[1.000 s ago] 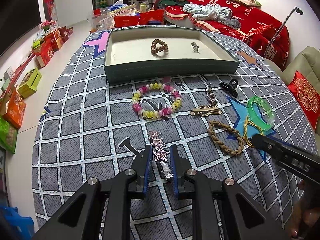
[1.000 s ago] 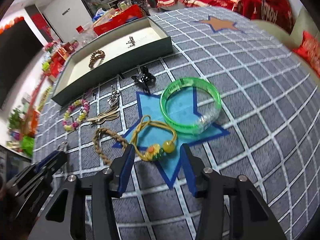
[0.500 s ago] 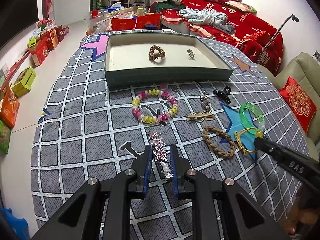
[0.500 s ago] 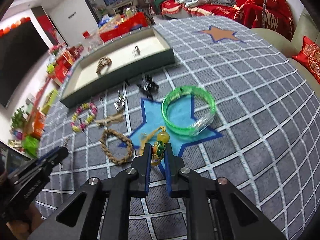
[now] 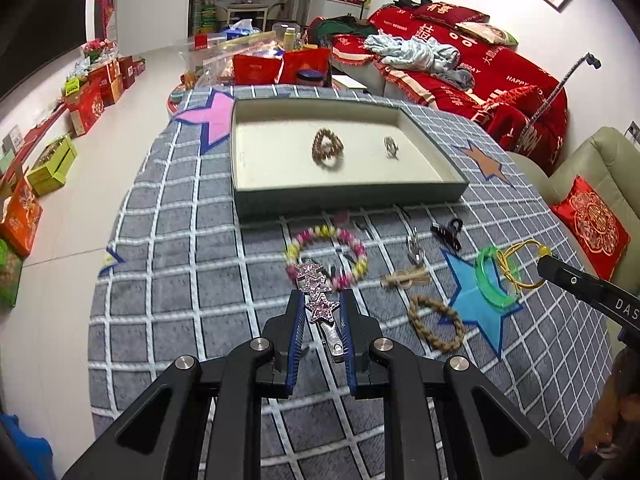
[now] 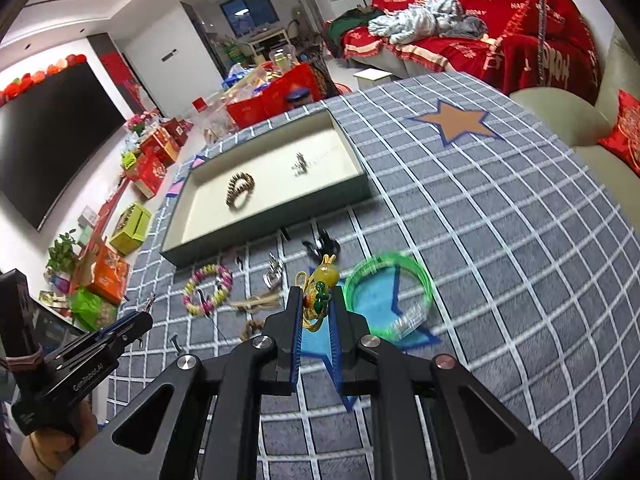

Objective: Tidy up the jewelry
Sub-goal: 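Carry both items into the box tray and open both tools to release them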

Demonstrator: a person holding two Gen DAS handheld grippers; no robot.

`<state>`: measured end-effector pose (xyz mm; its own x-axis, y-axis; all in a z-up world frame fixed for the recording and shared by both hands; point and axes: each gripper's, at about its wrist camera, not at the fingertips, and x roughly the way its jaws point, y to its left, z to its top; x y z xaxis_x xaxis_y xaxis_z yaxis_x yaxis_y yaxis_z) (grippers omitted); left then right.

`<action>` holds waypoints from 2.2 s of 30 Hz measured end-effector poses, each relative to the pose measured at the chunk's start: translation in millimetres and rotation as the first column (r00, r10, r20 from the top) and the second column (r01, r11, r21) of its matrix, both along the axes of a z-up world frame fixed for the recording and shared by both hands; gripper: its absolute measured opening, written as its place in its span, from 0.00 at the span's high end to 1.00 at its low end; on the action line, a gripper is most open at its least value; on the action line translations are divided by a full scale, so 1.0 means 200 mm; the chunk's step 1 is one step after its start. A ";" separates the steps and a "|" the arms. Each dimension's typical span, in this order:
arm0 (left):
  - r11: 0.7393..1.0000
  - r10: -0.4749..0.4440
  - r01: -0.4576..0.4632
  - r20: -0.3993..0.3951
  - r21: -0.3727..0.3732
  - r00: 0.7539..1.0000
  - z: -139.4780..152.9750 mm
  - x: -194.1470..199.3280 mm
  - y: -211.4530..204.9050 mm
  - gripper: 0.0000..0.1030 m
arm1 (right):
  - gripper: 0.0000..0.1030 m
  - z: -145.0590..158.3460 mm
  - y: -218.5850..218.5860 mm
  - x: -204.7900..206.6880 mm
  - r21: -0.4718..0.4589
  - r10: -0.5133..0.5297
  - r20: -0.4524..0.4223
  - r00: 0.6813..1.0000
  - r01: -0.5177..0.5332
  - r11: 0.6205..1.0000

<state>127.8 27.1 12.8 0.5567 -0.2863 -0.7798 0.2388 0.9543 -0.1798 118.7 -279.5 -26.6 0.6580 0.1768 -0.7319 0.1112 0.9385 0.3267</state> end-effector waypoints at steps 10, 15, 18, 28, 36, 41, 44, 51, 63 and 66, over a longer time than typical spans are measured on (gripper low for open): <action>1.000 0.022 -0.022 0.044 0.010 0.999 0.10 0.21 -0.01 0.66 | 0.87 0.12 0.02 0.25 -0.008 0.084 0.039 0.996 -0.084 0.996; 1.000 0.022 -0.023 0.055 0.016 0.998 0.14 0.39 -0.04 0.66 | 0.87 0.14 0.04 0.44 0.003 0.123 0.043 0.991 -0.123 0.992; 0.999 0.033 -0.034 0.055 0.017 0.998 0.15 0.50 -0.05 0.66 | 0.87 0.13 0.05 0.59 0.024 0.143 0.038 0.989 -0.144 0.989; 0.997 0.040 -0.041 0.021 0.061 0.999 0.07 0.98 -0.16 0.66 | 0.87 0.00 0.09 1.07 0.053 0.173 0.003 0.985 -0.173 0.984; 0.989 0.072 -0.070 -0.007 0.134 0.997 -0.11 1.18 -0.19 0.66 | 0.87 -0.16 0.18 1.31 0.020 0.198 -0.046 0.979 -0.197 0.980; 0.986 0.078 -0.072 -0.033 0.152 0.996 -0.20 1.23 -0.20 0.66 | 0.87 -0.25 0.21 1.37 0.005 0.199 -0.077 0.977 -0.199 0.980; 0.978 0.073 -0.068 -0.018 0.197 0.997 -0.21 1.22 -0.23 0.66 | 0.87 -0.27 0.23 1.38 -0.021 0.205 -0.090 0.975 -0.207 0.978; 0.968 0.071 -0.061 -0.030 0.243 0.997 -0.23 1.21 -0.25 0.66 | 0.85 -0.29 0.24 1.40 -0.066 0.193 -0.116 0.974 -0.202 0.977; 0.965 0.065 -0.057 -0.022 0.255 0.998 -0.22 1.18 -0.25 0.66 | 0.45 -0.15 0.18 1.34 -0.030 0.157 -0.029 0.987 -0.158 0.987; 0.966 0.059 -0.056 -0.004 0.253 0.998 -0.20 1.16 -0.26 0.66 | 0.42 -0.06 0.19 1.28 -0.031 0.155 0.010 0.988 -0.154 0.988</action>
<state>359.7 -24.8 -27.0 0.5574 -0.0472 -0.8289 0.1818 0.9811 0.0664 374.7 -242.4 -39.4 0.6338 0.2555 -0.7301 -0.0400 0.9534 0.2990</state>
